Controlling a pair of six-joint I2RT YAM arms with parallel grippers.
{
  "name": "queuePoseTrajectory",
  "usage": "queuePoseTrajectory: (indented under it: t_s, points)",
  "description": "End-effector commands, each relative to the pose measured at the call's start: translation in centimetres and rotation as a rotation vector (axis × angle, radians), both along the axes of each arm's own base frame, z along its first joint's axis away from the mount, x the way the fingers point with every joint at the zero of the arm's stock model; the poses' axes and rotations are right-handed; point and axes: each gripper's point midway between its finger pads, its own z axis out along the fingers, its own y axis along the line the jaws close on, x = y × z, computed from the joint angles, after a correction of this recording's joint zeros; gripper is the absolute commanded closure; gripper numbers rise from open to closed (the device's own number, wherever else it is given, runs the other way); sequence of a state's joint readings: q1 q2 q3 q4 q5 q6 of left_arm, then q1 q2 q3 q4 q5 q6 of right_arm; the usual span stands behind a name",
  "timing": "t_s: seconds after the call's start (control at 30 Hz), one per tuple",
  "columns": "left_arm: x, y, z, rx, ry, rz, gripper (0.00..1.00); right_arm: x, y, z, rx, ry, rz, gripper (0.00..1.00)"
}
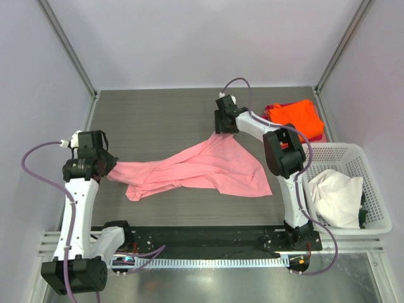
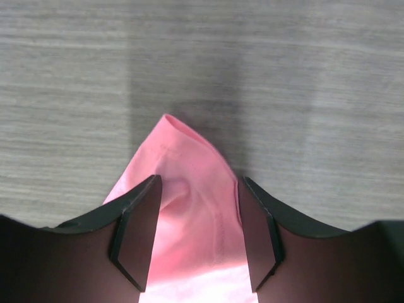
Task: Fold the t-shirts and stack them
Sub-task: Flatten the tshirt out
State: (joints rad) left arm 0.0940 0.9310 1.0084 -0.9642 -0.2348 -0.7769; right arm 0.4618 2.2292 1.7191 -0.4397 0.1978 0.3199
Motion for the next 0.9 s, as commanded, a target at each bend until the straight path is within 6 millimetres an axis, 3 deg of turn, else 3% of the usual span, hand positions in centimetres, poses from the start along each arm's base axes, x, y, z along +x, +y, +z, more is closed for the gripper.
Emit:
queuePoseTrajectory:
  t_s: [0.0, 0.17, 0.7, 0.87]
  points:
    - [1.4, 0.4, 1.1, 0.014, -0.06, 0.005, 1.0, 1.5, 0.3, 1.7, -0.005, -0.061, 0.038, 0.42]
    - [2.0, 0.2, 0.8, -0.002, -0.068, -0.002, 1.0, 2.6, 0.5, 2.3, 0.005, -0.088, 0.053, 0.42]
    - [2.8, 0.4, 0.6, 0.002, -0.057, 0.006, 1.0, 3.0, 1.0, -0.7, -0.06, -0.037, 0.12, 0.46]
    - [3.1, 0.4, 0.6, -0.001, -0.05, 0.009, 1.0, 2.1, 2.2, -1.0, -0.125, -0.034, 0.179, 0.59]
